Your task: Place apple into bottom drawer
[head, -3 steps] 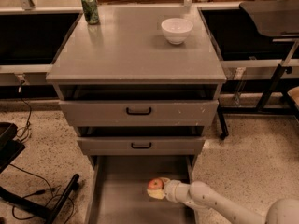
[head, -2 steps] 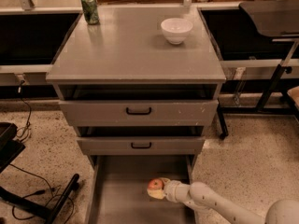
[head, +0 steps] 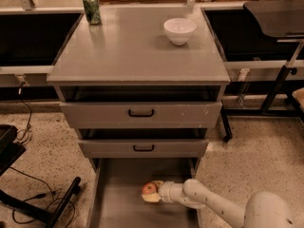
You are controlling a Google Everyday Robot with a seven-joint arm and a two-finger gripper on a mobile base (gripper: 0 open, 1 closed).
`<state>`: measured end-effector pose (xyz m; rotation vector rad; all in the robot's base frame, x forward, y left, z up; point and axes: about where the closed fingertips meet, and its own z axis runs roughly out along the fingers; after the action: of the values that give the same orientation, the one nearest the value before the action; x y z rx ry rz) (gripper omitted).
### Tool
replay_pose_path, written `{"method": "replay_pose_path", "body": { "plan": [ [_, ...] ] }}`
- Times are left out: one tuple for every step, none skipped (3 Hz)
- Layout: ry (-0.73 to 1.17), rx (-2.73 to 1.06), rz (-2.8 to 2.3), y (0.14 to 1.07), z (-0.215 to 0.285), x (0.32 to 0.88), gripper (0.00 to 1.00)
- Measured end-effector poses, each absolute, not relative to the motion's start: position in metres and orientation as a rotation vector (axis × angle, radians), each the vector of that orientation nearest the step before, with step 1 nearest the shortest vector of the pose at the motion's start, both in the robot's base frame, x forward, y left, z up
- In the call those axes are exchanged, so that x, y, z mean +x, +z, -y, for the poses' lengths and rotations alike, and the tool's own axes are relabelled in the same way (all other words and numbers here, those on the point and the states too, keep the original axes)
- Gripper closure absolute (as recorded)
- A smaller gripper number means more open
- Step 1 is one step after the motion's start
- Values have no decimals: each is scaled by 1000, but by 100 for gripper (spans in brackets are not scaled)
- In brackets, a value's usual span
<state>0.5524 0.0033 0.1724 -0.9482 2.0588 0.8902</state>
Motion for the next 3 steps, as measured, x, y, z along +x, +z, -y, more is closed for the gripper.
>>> {"method": "replay_pose_path", "body": {
  "plan": [
    [932,-1052,-2001,156,-18,549,100],
    [990,-1076,-1963,142,-25,542,100],
    [999,-1079,-1958,140,-24,541,84]
  ]
}}
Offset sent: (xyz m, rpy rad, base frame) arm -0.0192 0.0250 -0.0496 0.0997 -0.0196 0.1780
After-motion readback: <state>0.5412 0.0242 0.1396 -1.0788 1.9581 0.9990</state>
